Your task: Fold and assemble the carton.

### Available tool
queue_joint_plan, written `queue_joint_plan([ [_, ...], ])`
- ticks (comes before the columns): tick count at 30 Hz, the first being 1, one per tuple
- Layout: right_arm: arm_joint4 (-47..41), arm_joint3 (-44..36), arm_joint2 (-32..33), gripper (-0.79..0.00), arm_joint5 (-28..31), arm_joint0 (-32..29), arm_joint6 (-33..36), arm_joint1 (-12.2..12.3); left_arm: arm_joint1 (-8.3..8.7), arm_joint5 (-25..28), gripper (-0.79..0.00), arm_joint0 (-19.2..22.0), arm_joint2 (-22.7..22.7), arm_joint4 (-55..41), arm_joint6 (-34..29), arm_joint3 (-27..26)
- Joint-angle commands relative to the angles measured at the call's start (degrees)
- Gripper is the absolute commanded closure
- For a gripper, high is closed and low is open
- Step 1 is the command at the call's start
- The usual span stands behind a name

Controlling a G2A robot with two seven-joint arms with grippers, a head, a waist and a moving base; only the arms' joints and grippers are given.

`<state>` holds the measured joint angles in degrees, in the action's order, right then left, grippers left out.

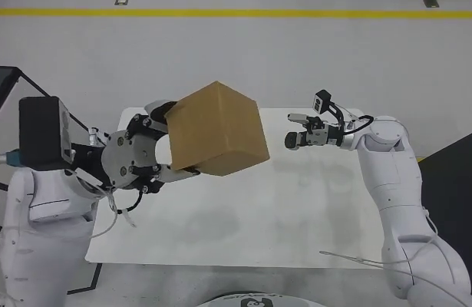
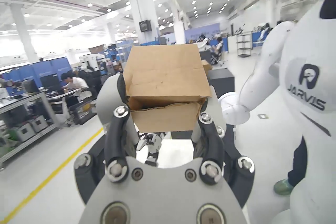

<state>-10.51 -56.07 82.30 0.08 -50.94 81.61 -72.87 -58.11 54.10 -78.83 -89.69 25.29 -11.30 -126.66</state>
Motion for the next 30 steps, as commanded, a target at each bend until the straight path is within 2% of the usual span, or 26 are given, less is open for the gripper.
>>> queue_joint_plan([
  [1,-0.01,0.0,0.0,-0.785,0.0,0.0,0.0,0.0,-0.03,1.43,0.0,0.17,0.61,0.67,0.2,0.63],
  [9,-0.01,0.0,0.0,-0.785,0.0,0.0,0.0,0.0,-0.03,1.43,0.0,0.17,0.61,0.67,0.2,0.63],
  [13,-0.01,0.0,0.0,-0.785,0.0,0.0,0.0,0.0,-0.29,3.9,0.0,-0.74,3.19,-2.67,3.81,1.88],
  [20,-0.01,0.0,0.0,-0.785,0.0,0.0,0.0,0.0,-0.94,3.9,0.0,-1.47,7.84,-6.7,12.66,3.94],
  [30,-0.01,0.0,0.0,-0.785,0.0,0.0,0.0,0.0,-1.02,3.9,0.0,-0.73,11.98,-8.58,16.64,5.65],
])
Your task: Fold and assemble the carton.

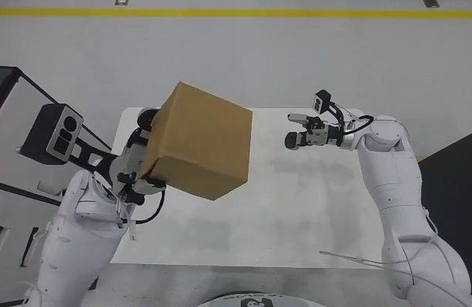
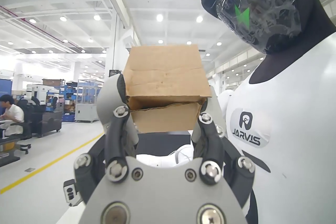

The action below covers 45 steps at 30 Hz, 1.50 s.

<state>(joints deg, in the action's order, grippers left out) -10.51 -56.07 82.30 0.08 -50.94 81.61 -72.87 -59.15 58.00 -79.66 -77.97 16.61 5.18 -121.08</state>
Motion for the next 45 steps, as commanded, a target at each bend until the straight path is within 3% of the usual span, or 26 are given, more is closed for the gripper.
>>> queue_joint_plan([
  [1,-0.01,0.0,0.0,-0.785,0.0,0.0,0.0,0.0,0.04,0.0,0.0,0.2,0.55,0.16,0.32,0.08],
  [8,-0.01,0.0,0.0,-0.785,0.0,0.0,0.0,0.0,0.22,0.0,0.0,0.56,1.54,1.2,1.09,0.95],
  [13,-0.01,0.0,0.0,-0.785,0.0,0.0,0.0,0.0,0.37,-0.41,0.0,0.47,-2.53,8.19,-1.09,2.26],
  [18,-0.01,0.0,0.0,-0.785,0.0,0.0,0.0,0.0,0.5,-3.87,0.0,-0.07,-6.84,18.92,-5.41,-0.71],
  [24,-0.01,0.0,0.0,-0.785,0.0,0.0,0.0,0.0,0.0,-1.39,0.0,1.13,-9.61,29.69,0.05,-3.22],
  [34,-0.01,0.0,0.0,-0.785,0.0,0.0,0.0,0.0,-0.14,-1.92,0.0,1.6,-9.74,30.75,1.23,-4.81],
  [37,-0.01,0.0,0.0,-0.785,0.0,0.0,0.0,0.0,-0.28,-2.05,0.0,3.66,-11.52,38.17,2.38,-6.58],
  [45,-0.01,0.0,0.0,-0.785,0.0,0.0,0.0,0.0,-0.49,-4.99,0.0,5.78,-13.55,63.08,13.87,-8.43],
])
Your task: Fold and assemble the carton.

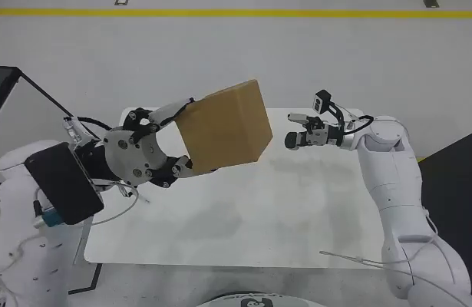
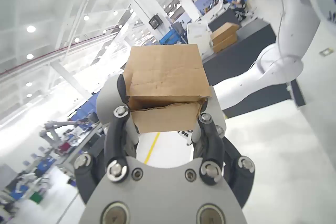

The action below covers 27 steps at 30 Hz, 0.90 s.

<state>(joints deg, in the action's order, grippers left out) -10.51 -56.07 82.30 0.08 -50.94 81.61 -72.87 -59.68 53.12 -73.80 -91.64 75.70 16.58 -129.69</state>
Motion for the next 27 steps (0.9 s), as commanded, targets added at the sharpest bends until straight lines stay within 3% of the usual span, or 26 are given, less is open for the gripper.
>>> queue_joint_plan([
  [1,-0.01,0.0,0.0,-0.785,0.0,0.0,0.0,0.0,-0.04,-1.21,0.0,-0.76,0.34,4.04,5.04,1.35],
  [2,-0.01,0.0,0.0,-0.785,0.0,0.0,0.0,0.0,-0.17,-2.01,0.0,-1.4,0.66,2.31,8.03,2.36],
  [10,-0.01,0.0,0.0,-0.785,0.0,0.0,0.0,0.0,-0.15,-2.18,0.0,-1.35,0.6,2.75,7.7,2.13],
  [14,-0.01,0.0,0.0,-0.785,0.0,0.0,0.0,0.0,0.47,-3.72,0.0,0.09,-0.1,19.11,7.05,-1.66],
  [18,-0.01,0.0,0.0,-0.785,0.0,0.0,0.0,0.0,1.35,-9.01,0.0,0.77,1.04,36.81,15.96,-2.6],
  [22,-0.01,0.0,0.0,-0.785,0.0,0.0,0.0,0.0,2.43,-17.52,0.0,0.51,1.73,52.88,24.86,-1.73],
  [27,-0.01,0.0,0.0,-0.785,0.0,0.0,0.0,0.0,3.02,-26.9,0.0,-0.96,2.21,59.34,32.04,0.28],
])
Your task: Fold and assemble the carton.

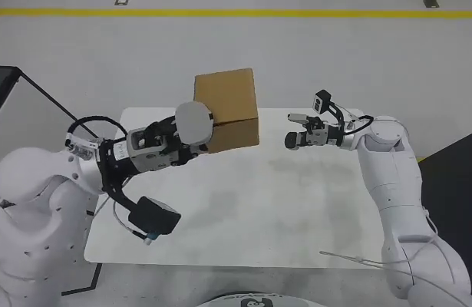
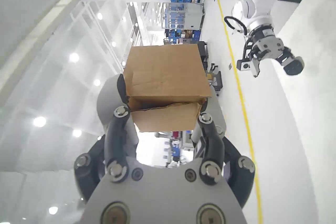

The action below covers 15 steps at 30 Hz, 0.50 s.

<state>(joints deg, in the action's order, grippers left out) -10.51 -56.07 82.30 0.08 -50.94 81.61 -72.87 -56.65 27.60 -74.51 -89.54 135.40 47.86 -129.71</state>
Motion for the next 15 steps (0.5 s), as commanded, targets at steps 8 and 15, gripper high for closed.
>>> queue_joint_plan([
  [8,-0.01,0.0,0.0,-0.785,0.0,0.0,0.0,0.0,0.03,-1.44,0.0,-0.45,0.21,0.42,0.22,0.28],
  [15,-0.01,0.0,0.0,-0.785,0.0,0.0,0.0,0.0,0.37,-11.81,0.0,-2.01,0.02,8.77,-0.8,-1.26],
])
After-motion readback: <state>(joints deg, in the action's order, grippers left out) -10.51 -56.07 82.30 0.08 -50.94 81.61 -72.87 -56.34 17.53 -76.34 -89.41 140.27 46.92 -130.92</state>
